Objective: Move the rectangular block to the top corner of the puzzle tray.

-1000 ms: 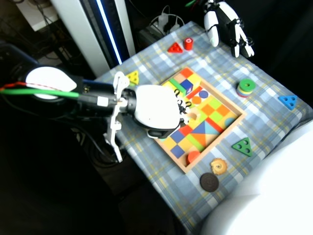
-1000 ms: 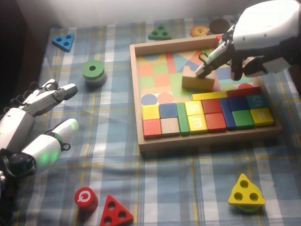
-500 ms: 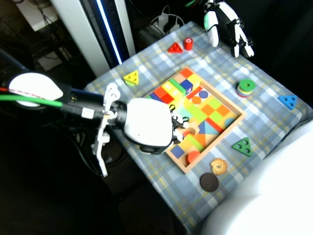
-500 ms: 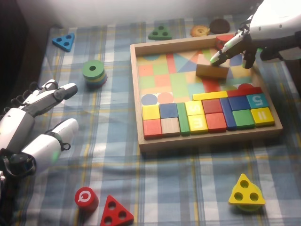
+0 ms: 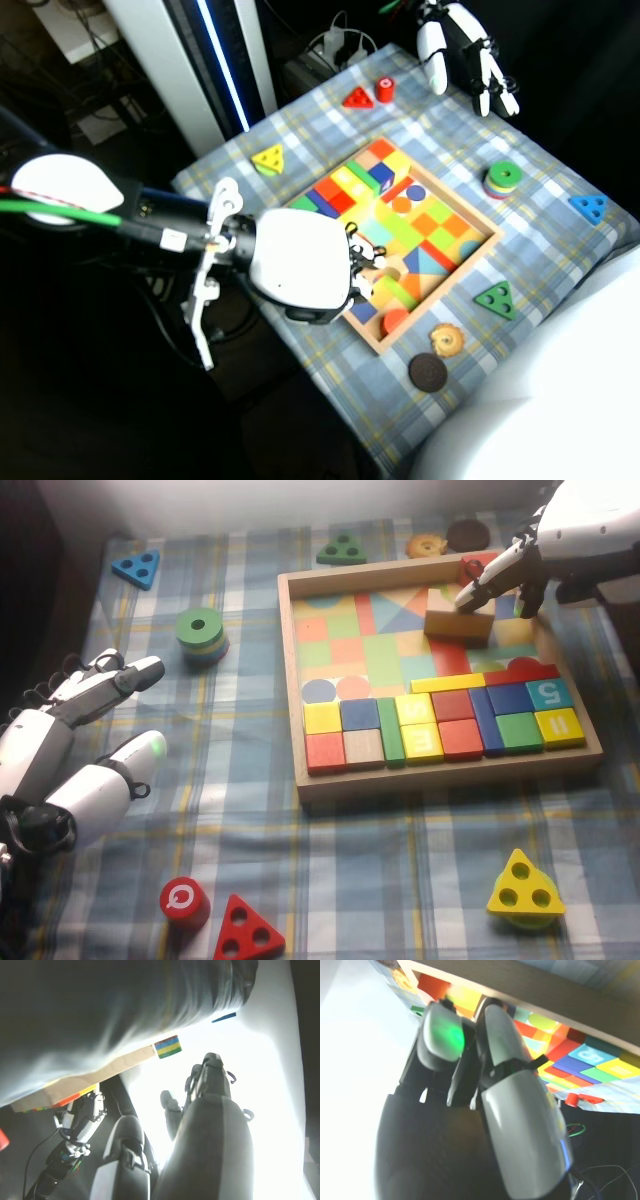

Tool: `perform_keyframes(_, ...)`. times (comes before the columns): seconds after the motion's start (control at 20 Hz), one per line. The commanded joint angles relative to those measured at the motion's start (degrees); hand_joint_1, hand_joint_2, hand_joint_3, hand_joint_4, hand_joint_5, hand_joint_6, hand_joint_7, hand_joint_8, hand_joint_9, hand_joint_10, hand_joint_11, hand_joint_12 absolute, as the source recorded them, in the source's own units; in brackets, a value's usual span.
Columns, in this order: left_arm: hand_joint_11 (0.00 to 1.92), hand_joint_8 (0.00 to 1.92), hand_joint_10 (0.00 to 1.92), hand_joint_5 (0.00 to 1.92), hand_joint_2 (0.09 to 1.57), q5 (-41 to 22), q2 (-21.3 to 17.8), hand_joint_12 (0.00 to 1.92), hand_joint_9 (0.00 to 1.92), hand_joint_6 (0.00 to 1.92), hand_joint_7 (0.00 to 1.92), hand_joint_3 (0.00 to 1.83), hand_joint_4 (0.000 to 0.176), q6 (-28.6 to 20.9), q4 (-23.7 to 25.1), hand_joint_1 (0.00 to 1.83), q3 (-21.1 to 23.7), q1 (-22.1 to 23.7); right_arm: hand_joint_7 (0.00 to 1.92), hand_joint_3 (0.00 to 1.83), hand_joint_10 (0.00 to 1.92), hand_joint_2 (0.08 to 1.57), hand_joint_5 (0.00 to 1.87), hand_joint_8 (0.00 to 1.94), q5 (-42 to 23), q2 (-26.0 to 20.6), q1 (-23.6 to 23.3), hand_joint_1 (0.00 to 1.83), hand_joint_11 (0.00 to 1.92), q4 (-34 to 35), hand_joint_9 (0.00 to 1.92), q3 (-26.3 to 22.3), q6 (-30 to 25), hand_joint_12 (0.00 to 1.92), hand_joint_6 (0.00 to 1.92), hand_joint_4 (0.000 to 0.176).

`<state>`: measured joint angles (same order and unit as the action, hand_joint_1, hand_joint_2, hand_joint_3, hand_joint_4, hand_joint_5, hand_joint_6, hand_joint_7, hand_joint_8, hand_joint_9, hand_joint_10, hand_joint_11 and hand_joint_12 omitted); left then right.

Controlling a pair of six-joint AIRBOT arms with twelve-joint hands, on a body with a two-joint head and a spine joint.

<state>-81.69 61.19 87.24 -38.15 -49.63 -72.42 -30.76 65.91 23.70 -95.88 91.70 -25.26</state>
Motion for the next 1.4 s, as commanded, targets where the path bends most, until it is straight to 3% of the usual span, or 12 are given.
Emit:
perform_keyframes(0.0,0.00,0.00,0.01,0.45,1.38,-6.28,-0.42,0.00,0.10,0.00,0.14,0.00,0.066,-0.35,2.24,0.68,-0.27,0.37,0.93,0.00,1.92,1.22,0.49,1.92,3.06,-0.50,-0.96,1.57,1.45,0.44,1.36,0.78,0.80,1.92,0.01,0.029)
perform_keyframes(0.45,0.00,0.00,0.00,0.46,1.37,-6.05,-0.37,0.00,0.11,0.00,0.14,0.00,0.063,-0.35,2.24,0.69,-0.22,0.38,1.23,0.00,1.92,1.22,0.53,1.94,4.57,-0.50,-1.56,1.61,1.54,-0.47,1.46,3.08,0.80,1.92,0.00,0.002)
perform_keyframes(0.8,0.00,0.00,0.00,0.45,1.37,-6.05,-0.33,0.00,0.10,0.00,0.13,0.00,0.082,-0.35,2.26,0.69,-0.15,0.38,0.96,0.00,1.92,1.22,0.51,1.87,5.14,-0.25,-2.28,1.64,1.54,-0.68,1.44,4.06,0.83,1.92,0.00,0.000)
perform_keyframes(0.9,0.00,0.00,0.00,0.45,1.38,-6.05,-0.34,0.00,0.11,0.00,0.14,0.00,0.086,-0.35,2.27,0.68,-0.13,0.39,0.70,0.01,1.92,1.26,0.48,1.50,5.37,0.74,-2.28,1.34,1.50,-0.69,1.35,5.13,1.01,1.92,0.00,0.000)
perform_keyframes(0.95,0.00,0.00,0.01,0.45,1.38,-6.06,-0.35,0.00,0.12,0.00,0.15,0.00,0.090,-0.35,2.28,0.66,-0.13,0.39,0.81,0.00,1.92,1.25,0.47,1.74,5.38,1.33,-2.28,1.53,1.47,-0.69,1.32,5.83,1.06,1.92,0.00,0.000)
perform_keyframes(1.0,0.00,0.00,0.01,0.44,1.38,-6.06,-0.35,0.00,0.12,0.00,0.14,0.00,0.087,-0.35,2.31,0.64,-0.13,0.39,0.68,0.01,1.92,1.28,0.48,1.60,5.40,1.75,-2.28,1.36,1.39,-0.69,1.19,6.45,1.06,1.92,0.00,0.000)
perform_keyframes(1.05,0.00,0.00,0.01,0.45,1.38,-6.06,-0.36,0.00,0.12,0.00,0.15,0.00,0.086,-0.35,2.31,0.63,-0.15,0.40,0.60,0.00,1.92,1.24,0.48,0.70,5.43,1.93,-2.28,1.53,1.34,-0.68,1.11,6.76,1.06,1.92,0.01,0.000)
perform_keyframes(1.1,0.00,0.00,0.00,0.45,1.38,-6.08,-0.37,0.00,0.12,0.00,0.15,0.00,0.089,-0.35,2.34,0.63,-0.15,0.42,0.71,0.02,1.92,1.23,0.49,1.25,5.48,1.97,-2.28,1.38,1.40,-0.68,1.20,6.82,1.07,1.92,0.01,0.000)
perform_keyframes(1.15,0.00,0.00,0.00,0.45,1.39,-6.10,-0.38,0.00,0.12,0.00,0.15,0.00,0.086,-0.35,2.35,0.63,-0.14,0.42,0.86,0.01,1.92,1.23,0.47,1.80,5.48,1.97,-2.28,1.55,1.49,-0.68,1.35,6.77,1.07,1.92,0.00,0.000)
perform_keyframes(1.25,0.00,0.00,0.00,0.45,1.39,-6.10,-0.37,0.00,0.12,0.00,0.15,0.00,0.075,-0.35,2.33,0.60,-0.13,0.42,0.66,0.01,1.92,1.27,0.47,1.54,5.48,1.96,-2.28,1.33,1.43,-0.68,1.25,6.36,1.07,1.92,0.00,0.000)
perform_keyframes(1.3,0.00,0.00,0.00,0.45,1.39,-6.10,-0.37,0.00,0.10,0.00,0.13,0.00,0.086,-0.35,2.33,0.61,-0.11,0.41,0.58,0.00,1.92,1.24,0.47,0.74,5.49,1.96,-2.39,1.54,1.34,-0.62,1.09,6.06,1.07,1.92,0.00,0.000)
perform_keyframes(1.35,0.00,0.00,0.00,0.45,1.39,-6.10,-0.37,0.00,0.10,0.00,0.14,0.00,0.073,-0.35,2.33,0.63,-0.09,0.41,0.73,0.00,1.92,1.22,0.48,1.70,5.49,1.96,-2.48,1.57,1.41,-0.62,1.22,5.82,1.07,1.92,0.01,0.000)
